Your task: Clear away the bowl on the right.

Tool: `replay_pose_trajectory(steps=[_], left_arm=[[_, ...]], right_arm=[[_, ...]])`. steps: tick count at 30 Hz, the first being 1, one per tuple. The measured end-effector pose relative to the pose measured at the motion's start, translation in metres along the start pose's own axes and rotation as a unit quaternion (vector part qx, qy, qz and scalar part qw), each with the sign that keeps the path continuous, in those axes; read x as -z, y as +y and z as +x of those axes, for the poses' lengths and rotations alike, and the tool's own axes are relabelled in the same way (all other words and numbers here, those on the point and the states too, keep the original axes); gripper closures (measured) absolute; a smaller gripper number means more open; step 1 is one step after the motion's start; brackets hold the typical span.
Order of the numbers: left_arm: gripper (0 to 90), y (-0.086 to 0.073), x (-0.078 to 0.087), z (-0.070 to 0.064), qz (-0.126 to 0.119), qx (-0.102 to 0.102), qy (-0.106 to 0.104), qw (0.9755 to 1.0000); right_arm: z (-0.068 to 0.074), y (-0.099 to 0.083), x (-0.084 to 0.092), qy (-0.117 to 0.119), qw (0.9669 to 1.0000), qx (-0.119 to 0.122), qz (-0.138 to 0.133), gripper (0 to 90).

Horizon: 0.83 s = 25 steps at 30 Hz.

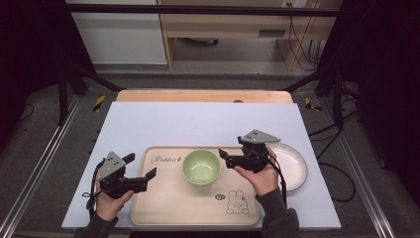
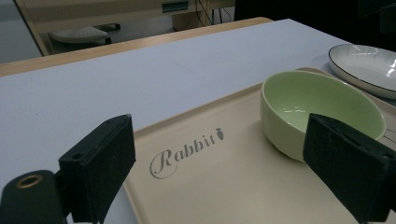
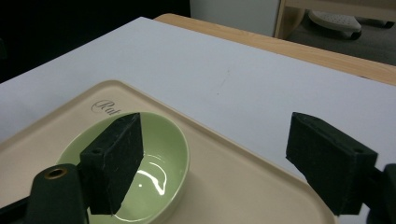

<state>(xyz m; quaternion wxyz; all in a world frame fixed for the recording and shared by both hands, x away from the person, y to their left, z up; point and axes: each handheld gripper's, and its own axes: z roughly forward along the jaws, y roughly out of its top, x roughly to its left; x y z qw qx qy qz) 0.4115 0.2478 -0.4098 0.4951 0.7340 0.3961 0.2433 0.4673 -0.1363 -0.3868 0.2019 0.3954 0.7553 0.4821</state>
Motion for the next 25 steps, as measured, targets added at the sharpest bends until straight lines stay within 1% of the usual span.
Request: replay_pose_trajectory(steps=[4, 5, 8, 10, 15, 18, 21, 25], left_arm=[[8.9, 0.000, 0.000, 0.000, 0.000, 0.001, 0.000, 1.0000], [8.9, 0.000, 0.000, 0.001, 0.001, -0.001, 0.001, 1.0000], [8.9, 0.000, 0.001, 0.001, -0.002, 0.002, 0.002, 1.0000], [8.9, -0.001, 0.001, 0.002, -0.003, 0.003, 0.003, 1.0000], [9.0, -0.002, 0.002, 0.004, -0.004, 0.006, 0.005, 1.0000], [9.2, -0.003, 0.001, 0.005, -0.002, 0.006, 0.007, 1.0000], [10.0, -0.004, 0.000, 0.006, 0.000, 0.007, 0.007, 1.0000], [11.5, -0.007, 0.000, 0.008, 0.004, 0.008, 0.009, 0.9999]], right_arm=[[-0.004, -0.005, 0.007, 0.000, 0.9999, 0.006, -0.009, 18.3], [-0.004, -0.006, 0.009, -0.001, 0.9999, 0.004, -0.012, 18.2], [-0.007, -0.010, 0.013, -0.002, 0.9998, 0.007, -0.020, 17.8], [-0.007, -0.012, 0.015, -0.001, 0.9997, 0.004, -0.025, 17.7], [-0.009, -0.017, 0.020, -0.001, 0.9996, 0.013, -0.025, 17.5], [-0.011, -0.022, 0.023, -0.006, 0.9995, 0.021, -0.023, 17.3], [-0.013, -0.026, 0.026, -0.011, 0.9994, 0.021, -0.023, 17.3], [-0.017, -0.029, 0.031, -0.011, 0.9995, 0.019, -0.025, 17.3]])
